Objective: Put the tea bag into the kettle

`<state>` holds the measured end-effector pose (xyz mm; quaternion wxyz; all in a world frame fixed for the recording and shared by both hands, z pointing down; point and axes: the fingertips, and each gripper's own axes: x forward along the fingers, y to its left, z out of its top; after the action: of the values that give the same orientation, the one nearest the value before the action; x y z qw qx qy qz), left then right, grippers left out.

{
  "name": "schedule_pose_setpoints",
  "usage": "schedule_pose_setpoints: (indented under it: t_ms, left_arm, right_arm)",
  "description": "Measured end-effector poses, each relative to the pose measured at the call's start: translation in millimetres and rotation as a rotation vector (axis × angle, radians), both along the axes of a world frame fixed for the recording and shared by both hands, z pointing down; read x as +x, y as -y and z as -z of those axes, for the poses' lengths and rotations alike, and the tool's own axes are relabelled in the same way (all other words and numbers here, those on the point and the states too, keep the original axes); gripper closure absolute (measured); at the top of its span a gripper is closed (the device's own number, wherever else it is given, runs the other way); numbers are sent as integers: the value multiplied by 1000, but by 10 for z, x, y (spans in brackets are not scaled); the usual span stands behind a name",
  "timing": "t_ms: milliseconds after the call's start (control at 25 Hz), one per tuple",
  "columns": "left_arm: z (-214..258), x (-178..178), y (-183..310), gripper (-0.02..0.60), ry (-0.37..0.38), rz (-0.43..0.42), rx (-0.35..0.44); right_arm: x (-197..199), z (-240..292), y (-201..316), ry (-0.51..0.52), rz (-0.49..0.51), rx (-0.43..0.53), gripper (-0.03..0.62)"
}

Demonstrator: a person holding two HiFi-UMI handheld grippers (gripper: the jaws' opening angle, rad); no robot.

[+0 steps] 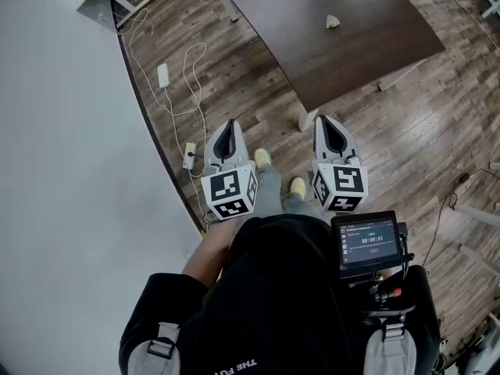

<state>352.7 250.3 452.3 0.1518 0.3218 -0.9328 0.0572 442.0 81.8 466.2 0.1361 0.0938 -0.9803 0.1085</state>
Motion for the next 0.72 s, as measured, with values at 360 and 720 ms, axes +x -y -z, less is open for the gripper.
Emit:
schedule_pose_setpoints:
  t_ms: [360, 720]
  left_arm:
    - [12, -736, 80, 577, 7, -40, 23]
    - [57, -1552, 69, 577, 10, -94, 54]
  right_arm:
    - [-665, 20, 33, -22, -9, 35, 591]
    - [-1541, 117, -107, -26, -9, 62, 591]
